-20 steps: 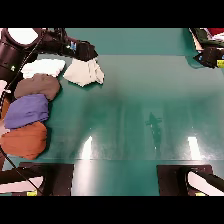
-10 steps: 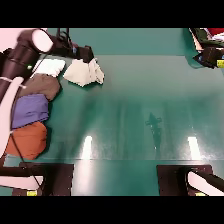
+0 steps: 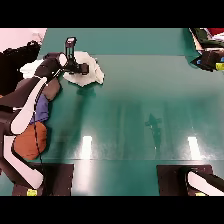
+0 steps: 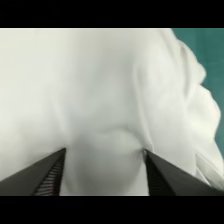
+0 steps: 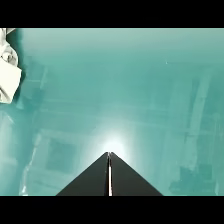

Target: Fold the shirts.

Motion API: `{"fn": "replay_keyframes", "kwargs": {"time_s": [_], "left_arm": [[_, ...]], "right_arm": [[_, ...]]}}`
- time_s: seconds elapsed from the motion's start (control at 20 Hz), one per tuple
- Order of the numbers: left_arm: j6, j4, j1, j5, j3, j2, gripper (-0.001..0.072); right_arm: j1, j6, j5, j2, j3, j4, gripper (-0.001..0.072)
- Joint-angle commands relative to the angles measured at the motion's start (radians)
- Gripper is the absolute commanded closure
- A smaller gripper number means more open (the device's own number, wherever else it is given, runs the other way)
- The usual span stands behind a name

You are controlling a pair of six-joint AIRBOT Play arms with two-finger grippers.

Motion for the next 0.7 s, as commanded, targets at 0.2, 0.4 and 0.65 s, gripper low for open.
{"fn": "replay_keyframes", "kwargs": {"time_s": [0.2,0.4,0.65], "left_arm": [[-0.002,0.008,0.004,-0.145,0.191,0.0,0.0686],[0.036,0.005,-0.004,-0.173,0.387,0.179,0.0687],[0.283,-0.153,-0.091,-0.342,0.394,0.489,0.0687]], "right_arm": [[0.001,0.0,0.004,0.013,0.005,0.0,0.0697],[0.0,0.0,0.011,0.048,0.11,-0.001,0.0697],[0.0,0.0,0.018,0.09,0.297,-0.001,0.0697]]}}
